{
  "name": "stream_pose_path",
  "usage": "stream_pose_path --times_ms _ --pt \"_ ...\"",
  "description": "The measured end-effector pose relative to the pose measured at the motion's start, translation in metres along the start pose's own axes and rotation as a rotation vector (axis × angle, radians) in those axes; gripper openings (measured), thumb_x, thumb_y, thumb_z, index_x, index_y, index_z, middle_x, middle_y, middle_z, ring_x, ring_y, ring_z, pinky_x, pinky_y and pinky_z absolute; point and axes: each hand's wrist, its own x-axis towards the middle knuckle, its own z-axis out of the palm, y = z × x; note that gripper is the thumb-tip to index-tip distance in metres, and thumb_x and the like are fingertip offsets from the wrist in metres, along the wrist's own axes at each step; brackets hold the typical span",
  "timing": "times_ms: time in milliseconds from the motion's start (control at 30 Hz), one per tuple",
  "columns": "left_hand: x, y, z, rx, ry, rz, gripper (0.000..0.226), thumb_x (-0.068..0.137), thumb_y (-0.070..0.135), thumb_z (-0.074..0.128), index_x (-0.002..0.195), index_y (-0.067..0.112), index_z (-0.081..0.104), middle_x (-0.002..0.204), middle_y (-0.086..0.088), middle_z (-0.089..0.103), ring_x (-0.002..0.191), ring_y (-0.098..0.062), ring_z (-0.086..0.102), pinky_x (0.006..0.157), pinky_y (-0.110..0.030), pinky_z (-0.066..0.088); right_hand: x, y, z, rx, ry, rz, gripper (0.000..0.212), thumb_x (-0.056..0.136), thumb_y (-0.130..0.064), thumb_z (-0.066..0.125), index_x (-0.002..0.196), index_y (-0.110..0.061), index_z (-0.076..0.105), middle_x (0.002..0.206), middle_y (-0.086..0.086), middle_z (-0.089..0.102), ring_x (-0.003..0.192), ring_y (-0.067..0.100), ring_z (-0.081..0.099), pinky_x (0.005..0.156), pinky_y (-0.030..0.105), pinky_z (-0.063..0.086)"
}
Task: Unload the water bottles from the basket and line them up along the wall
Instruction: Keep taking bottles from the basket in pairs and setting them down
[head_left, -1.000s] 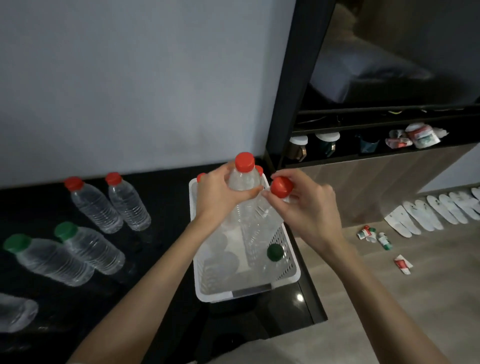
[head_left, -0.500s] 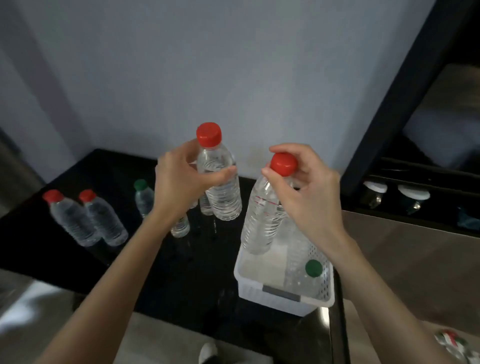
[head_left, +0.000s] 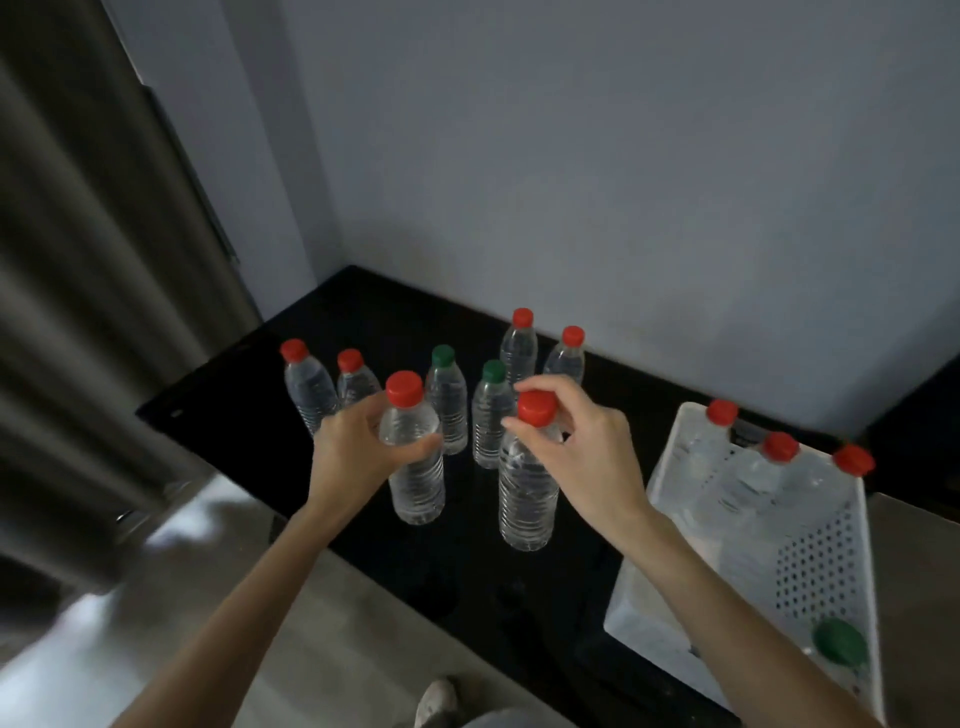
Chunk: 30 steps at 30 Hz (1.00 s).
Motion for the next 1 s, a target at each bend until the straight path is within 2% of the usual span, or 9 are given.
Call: stream_pose_path --times_ms 67,167,267,433,533,633,767,900,1000 --pt "0.009 -0.026 0.006 0.014 -0.04 -0.037 0.032 0.066 0.05 0.081 0.077 0.03 0.059 0.058 0.01 0.059 0.055 -0.003 0.059 0.052 -0.017 0.043 0.007 0.008 0.025 0.007 -0.04 0.031 0.034 0.08 -0.031 0.074 0.112 -0.026 0.063 0.098 -0.017 0.068 0.093 -0.004 0.065 0.086 0.011 0.049" --pt "0.02 -0.061 0.019 -0.02 -0.122 -0.06 0.033 0.065 0.047 0.084 0.088 0.035 0.062 0.066 0.017 0.062 0.063 0.005 0.06 0.057 -0.01 0.039 0.014 0.023 0.062 0.005 -0.059 0.075 0.032 0.081 -0.028 0.075 0.111 -0.024 0.063 0.094 -0.011 0.068 0.091 -0.002 0.064 0.083 0.011 0.049" --pt "0.033 -0.088 0.033 -0.06 -0.185 -0.084 0.039 0.064 0.047 0.084 0.095 0.034 0.064 0.079 0.019 0.067 0.075 0.007 0.063 0.064 -0.01 0.044 0.022 0.037 0.093 0.017 -0.039 0.106 0.031 0.081 -0.025 0.076 0.109 -0.02 0.063 0.092 -0.011 0.067 0.089 -0.001 0.065 0.081 0.012 0.05" --pt "0.047 -0.108 0.051 -0.13 -0.21 -0.095 0.044 0.066 0.037 0.087 0.103 0.027 0.066 0.079 0.023 0.064 0.079 0.016 0.06 0.063 -0.001 0.04 0.039 0.051 0.127 0.026 -0.05 0.178 0.03 0.081 -0.022 0.076 0.108 -0.02 0.062 0.095 -0.017 0.063 0.091 0.001 0.064 0.083 0.015 0.049" --pt "0.053 -0.118 0.061 -0.16 -0.22 -0.105 0.048 0.067 0.037 0.086 0.109 0.023 0.067 0.085 0.023 0.066 0.08 0.012 0.062 0.067 -0.001 0.042 0.045 0.056 0.139 0.013 -0.067 0.213 0.029 0.081 -0.022 0.076 0.106 -0.02 0.062 0.095 -0.017 0.063 0.092 0.001 0.063 0.084 0.014 0.046" --pt "0.057 -0.124 0.064 -0.152 -0.234 -0.096 0.05 0.068 0.038 0.086 0.111 0.023 0.066 0.088 0.021 0.066 0.079 0.01 0.061 0.068 -0.002 0.044 0.048 0.063 0.146 0.019 -0.058 0.241 0.029 0.08 -0.02 0.077 0.106 -0.02 0.062 0.095 -0.015 0.064 0.093 0.003 0.064 0.086 0.02 0.05" --pt "0.056 -0.131 0.066 -0.206 -0.278 -0.091 0.052 0.069 0.042 0.083 0.114 0.027 0.063 0.091 0.02 0.067 0.082 0.007 0.064 0.071 -0.012 0.05 0.052 0.066 0.147 0.036 -0.065 0.269 0.029 0.08 -0.019 0.077 0.105 -0.019 0.063 0.098 -0.013 0.066 0.098 0.005 0.065 0.09 0.024 0.051" --pt "0.051 -0.134 0.069 -0.213 -0.309 -0.089 0.057 0.072 0.056 0.072 0.122 0.034 0.054 0.111 0.015 0.065 0.1 -0.004 0.064 0.084 -0.035 0.056 0.055 0.066 0.143 -0.07 -0.151 0.253 0.029 0.083 -0.024 0.074 0.109 -0.024 0.061 0.089 -0.019 0.062 0.09 0.001 0.063 0.083 0.02 0.049" --pt "0.05 -0.131 0.067 -0.261 -0.341 -0.083 0.059 0.075 0.048 0.074 0.128 0.036 0.049 0.119 0.013 0.062 0.108 -0.005 0.061 0.09 -0.04 0.055 0.055 0.064 0.14 -0.133 -0.225 0.261 0.039 0.087 -0.028 0.068 0.123 -0.03 0.056 0.094 -0.02 0.061 0.096 -0.001 0.062 0.088 0.03 0.053"
